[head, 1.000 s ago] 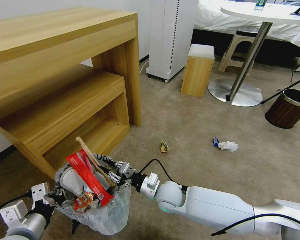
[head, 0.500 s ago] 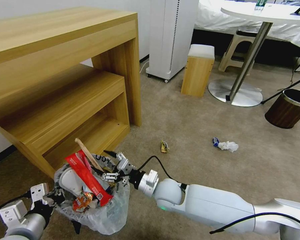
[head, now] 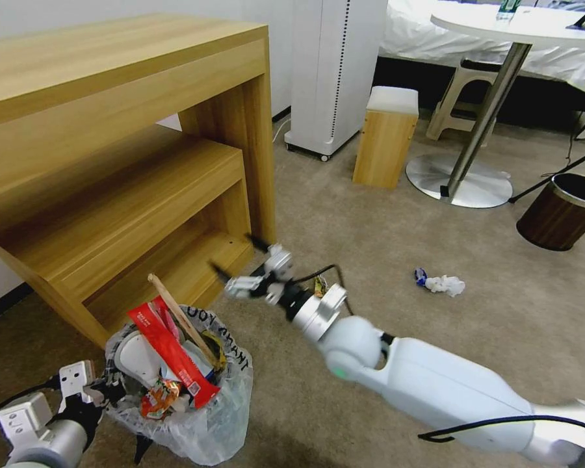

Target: Pick up the trash bin and place the garbage on the floor into it.

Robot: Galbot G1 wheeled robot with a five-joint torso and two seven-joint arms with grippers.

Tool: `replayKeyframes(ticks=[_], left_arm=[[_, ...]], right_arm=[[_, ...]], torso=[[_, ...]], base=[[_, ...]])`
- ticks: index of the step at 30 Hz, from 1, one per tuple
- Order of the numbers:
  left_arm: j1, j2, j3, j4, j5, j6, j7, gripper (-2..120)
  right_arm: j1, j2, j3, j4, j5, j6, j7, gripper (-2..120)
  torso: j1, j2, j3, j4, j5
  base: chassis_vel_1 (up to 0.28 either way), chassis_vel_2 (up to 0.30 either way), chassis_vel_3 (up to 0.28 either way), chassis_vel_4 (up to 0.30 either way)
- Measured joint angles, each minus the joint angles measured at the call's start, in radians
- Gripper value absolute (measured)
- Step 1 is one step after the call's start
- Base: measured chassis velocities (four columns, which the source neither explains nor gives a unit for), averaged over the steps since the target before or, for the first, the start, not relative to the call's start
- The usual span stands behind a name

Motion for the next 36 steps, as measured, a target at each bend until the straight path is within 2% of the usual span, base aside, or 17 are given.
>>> replayKeyframes(ticks=[1, 3, 4, 5, 7, 9, 11, 13, 14, 17, 28, 36], left_arm=[[0.000, -0.001, 0.001, 0.000, 0.003, 0.000, 0.003, 0], [0.000, -0.001, 0.002, 0.000, 0.005, 0.000, 0.005, 0], [-0.001, -0.001, 0.004, 0.000, 0.008, 0.000, 0.007, 0], [-0.001, -0.001, 0.004, 0.000, 0.008, 0.000, 0.007, 0], [-0.004, 0.000, 0.009, 0.001, 0.013, 0.001, 0.010, 0], [-0.005, 0.001, 0.010, 0.001, 0.014, 0.001, 0.011, 0], [-0.007, 0.004, 0.013, 0.003, 0.017, 0.002, 0.012, 0], [-0.007, 0.004, 0.014, 0.004, 0.017, 0.002, 0.012, 0], [-0.007, 0.007, 0.016, 0.005, 0.019, 0.002, 0.014, 0], [-0.007, 0.010, 0.018, 0.008, 0.021, 0.001, 0.015, 0], [0.018, 0.019, 0.012, 0.000, 0.035, -0.010, 0.031, 0], [0.033, 0.014, 0.012, -0.008, 0.057, -0.012, 0.041, 0]], right_arm=[[-0.017, -0.014, 0.041, 0.004, -0.006, -0.034, 0.047, 100], [-0.032, -0.025, 0.071, 0.007, -0.014, -0.056, 0.073, 100], [-0.062, -0.041, 0.123, 0.009, -0.035, -0.092, 0.119, 100], [-0.062, -0.041, 0.123, 0.009, -0.035, -0.092, 0.119, 100], [-0.139, -0.073, 0.242, 0.009, -0.079, -0.132, 0.158, 100], [-0.165, -0.081, 0.276, 0.008, -0.088, -0.138, 0.162, 100], [-0.272, -0.113, 0.392, 0.001, -0.113, -0.151, 0.172, 100], [-0.283, -0.115, 0.402, 0.000, -0.115, -0.152, 0.174, 100], [-0.348, -0.130, 0.466, -0.007, -0.121, -0.158, 0.186, 100], [-0.410, -0.139, 0.523, -0.012, -0.128, -0.157, 0.202, 100], [-0.532, -0.122, 0.619, -0.007, -0.176, -0.085, 0.215, 100], [-0.593, -0.122, 0.676, 0.012, -0.189, -0.069, 0.209, 100]], torso=[[0.000, 0.000, 0.000, 0.0001, -0.0001], [0.000, 0.000, 0.000, 0.0001, -0.0001], [0.000, 0.000, 0.000, 0.0001, 0.0000], [0.000, 0.000, 0.000, 0.0001, 0.0000], [0.000, 0.000, 0.000, 0.0000, 0.0000], [0.000, 0.000, 0.000, 0.0000, 0.0000], [0.000, 0.000, 0.000, 0.0000, 0.0001], [0.000, 0.000, 0.000, 0.0000, 0.0001], [0.000, 0.000, 0.000, -0.0002, 0.0002], [0.000, 0.000, 0.000, -0.0003, 0.0000], [0.000, 0.000, 0.000, 0.0000, -0.0001], [0.000, 0.000, 0.000, 0.0002, -0.0002]], base=[[0.000, 0.000, 0.000, 0.000], [0.000, 0.000, 0.000, 0.000], [0.000, 0.000, 0.000, 0.000], [0.000, 0.000, 0.000, 0.000], [0.000, 0.000, 0.000, 0.000], [0.000, 0.000, 0.000, 0.000], [0.000, 0.000, 0.000, 0.000], [0.000, 0.000, 0.000, 0.000], [0.000, 0.000, 0.000, 0.000], [0.000, 0.000, 0.000, 0.000], [0.000, 0.000, 0.000, 0.000], [0.000, 0.000, 0.000, 0.000]])
